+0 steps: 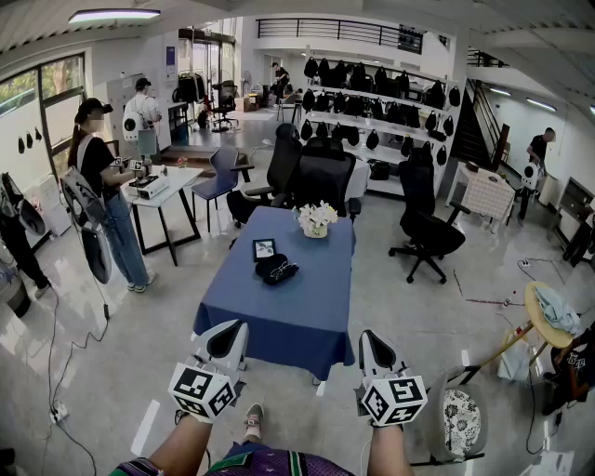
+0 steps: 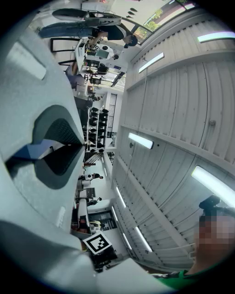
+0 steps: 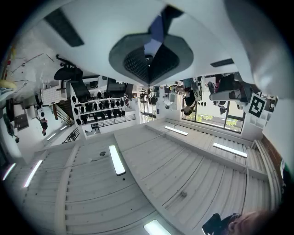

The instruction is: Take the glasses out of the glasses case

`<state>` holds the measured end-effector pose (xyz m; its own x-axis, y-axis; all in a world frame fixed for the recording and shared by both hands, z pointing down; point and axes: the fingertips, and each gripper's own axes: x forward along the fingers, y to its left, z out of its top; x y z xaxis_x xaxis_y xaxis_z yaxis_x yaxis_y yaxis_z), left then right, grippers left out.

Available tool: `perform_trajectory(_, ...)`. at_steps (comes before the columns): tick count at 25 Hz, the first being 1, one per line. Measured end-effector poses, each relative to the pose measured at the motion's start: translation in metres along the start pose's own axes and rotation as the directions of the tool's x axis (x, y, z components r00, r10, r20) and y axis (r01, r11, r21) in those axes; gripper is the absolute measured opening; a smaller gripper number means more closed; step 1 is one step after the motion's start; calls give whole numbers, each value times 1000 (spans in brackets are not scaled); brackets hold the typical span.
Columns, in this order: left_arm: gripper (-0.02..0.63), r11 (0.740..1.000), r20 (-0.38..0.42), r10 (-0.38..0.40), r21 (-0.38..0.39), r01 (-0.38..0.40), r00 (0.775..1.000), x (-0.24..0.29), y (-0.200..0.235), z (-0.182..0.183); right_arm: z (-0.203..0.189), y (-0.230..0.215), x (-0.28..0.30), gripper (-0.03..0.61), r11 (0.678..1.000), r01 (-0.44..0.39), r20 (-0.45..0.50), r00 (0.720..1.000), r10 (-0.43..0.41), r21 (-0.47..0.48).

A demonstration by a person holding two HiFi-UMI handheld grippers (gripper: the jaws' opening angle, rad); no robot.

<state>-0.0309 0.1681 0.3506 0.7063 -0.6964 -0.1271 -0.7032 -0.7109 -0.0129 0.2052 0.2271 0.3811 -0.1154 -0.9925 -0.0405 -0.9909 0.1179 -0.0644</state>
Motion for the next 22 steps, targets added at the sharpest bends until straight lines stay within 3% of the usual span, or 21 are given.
perform_trajectory(22, 15, 999, -1, 47, -21, -47, 999, -21, 22, -7, -3, 33, 14, 2, 995, -90, 14, 996, 90, 30)
